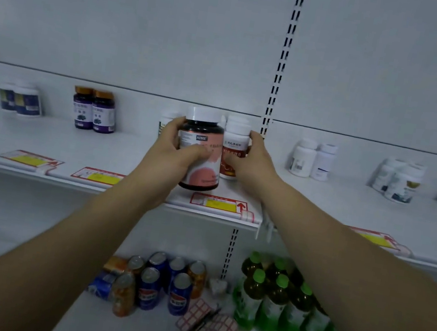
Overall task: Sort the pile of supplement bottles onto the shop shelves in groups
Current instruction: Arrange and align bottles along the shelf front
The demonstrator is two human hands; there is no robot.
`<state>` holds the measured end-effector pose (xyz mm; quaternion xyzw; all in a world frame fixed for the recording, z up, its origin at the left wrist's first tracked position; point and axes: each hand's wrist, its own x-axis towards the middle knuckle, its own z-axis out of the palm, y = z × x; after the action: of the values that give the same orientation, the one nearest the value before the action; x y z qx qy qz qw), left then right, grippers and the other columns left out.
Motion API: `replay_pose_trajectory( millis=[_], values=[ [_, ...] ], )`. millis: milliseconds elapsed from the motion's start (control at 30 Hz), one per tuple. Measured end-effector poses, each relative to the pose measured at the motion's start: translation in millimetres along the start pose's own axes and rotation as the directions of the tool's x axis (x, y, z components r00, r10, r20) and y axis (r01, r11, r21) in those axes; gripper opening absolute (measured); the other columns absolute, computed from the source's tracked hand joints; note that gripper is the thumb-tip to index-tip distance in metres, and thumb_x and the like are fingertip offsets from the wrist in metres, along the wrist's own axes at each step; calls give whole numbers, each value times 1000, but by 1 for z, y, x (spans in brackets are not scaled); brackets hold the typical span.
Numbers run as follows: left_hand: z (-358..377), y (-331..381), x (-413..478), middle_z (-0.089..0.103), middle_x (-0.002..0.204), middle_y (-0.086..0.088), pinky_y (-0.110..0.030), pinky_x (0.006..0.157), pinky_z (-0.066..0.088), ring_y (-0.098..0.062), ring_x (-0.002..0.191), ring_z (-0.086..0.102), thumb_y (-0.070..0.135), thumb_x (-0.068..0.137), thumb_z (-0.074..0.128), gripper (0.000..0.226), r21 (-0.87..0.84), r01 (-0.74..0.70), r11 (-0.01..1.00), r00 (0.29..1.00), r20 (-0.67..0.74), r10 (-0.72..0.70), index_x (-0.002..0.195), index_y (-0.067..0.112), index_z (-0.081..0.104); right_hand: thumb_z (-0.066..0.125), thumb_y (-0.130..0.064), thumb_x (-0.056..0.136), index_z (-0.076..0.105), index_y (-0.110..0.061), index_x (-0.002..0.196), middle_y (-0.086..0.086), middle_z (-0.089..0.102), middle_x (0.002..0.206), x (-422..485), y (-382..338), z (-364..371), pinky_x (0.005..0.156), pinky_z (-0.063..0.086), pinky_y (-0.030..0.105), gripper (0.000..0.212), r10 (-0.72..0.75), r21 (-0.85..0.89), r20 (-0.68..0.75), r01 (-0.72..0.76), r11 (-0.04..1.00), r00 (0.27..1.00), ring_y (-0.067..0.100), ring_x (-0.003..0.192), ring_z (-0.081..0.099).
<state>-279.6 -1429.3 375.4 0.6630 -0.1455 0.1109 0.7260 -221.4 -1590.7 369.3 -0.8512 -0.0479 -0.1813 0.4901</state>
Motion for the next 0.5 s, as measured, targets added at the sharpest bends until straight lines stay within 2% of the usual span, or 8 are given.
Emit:
replay_pose_trajectory(
  millis=[133, 200, 267, 367, 433, 500],
  values=[
    [9, 0, -1, 62, 112, -1, -47, 89, 54, -23, 100, 64, 7, 86, 61, 47, 8, -1, 1000, 999, -35, 1, 121, 33, 43, 68, -22, 87, 28, -21, 143, 4, 57, 128, 2, 1, -2, 94, 46, 37, 69, -8, -62, 30, 10, 998, 1000, 24, 114, 57],
    [15, 2, 2, 62, 110, 2, -46, 89, 54, -21, 99, 64, 6, 86, 61, 49, -18, -13, 1000, 1000, -27, 13, 124, 32, 43, 68, -27, 87, 25, -20, 145, 4, 55, 131, 0, 0, -10, 91, 44, 33, 71, -13, -115, 62, 20, 993, 998, 25, 117, 55],
    [25, 5, 6, 62, 110, 2, -45, 88, 54, -20, 99, 64, 5, 86, 61, 52, -43, -19, 999, 1000, 5, 20, 127, 30, 42, 65, -32, 89, 24, -19, 148, 5, 48, 140, -5, -2, -24, 90, 38, 29, 73, -8, -217, 77, 25, 976, 997, 24, 124, 49],
    [51, 6, 9, 62, 111, -1, -45, 87, 55, -21, 99, 64, 4, 85, 61, 54, -64, -16, 998, 996, 92, 22, 128, 30, 41, 61, -43, 89, 30, -21, 148, 6, 40, 147, -18, 8, -58, 99, 36, 32, 70, 19, -408, 69, 11, 913, 997, 24, 130, 43],
    [76, 6, 9, 63, 107, -3, -45, 85, 56, -22, 96, 65, 3, 83, 61, 53, -98, -14, 995, 988, 150, 28, 125, 29, 42, 58, -46, 90, 37, -22, 144, 4, 44, 145, -31, 20, -88, 96, 36, 29, 63, 43, -459, 24, -27, 888, 999, 22, 127, 46],
    [106, 5, 7, 64, 104, -1, -44, 84, 56, -21, 93, 66, 3, 82, 62, 54, -115, 2, 993, 980, 196, 20, 124, 30, 42, 56, -41, 93, 42, -24, 141, 1, 50, 139, -48, 31, -122, 89, 35, 25, 53, 66, -400, -68, -88, 912, 995, 18, 121, 50]
  ],
)
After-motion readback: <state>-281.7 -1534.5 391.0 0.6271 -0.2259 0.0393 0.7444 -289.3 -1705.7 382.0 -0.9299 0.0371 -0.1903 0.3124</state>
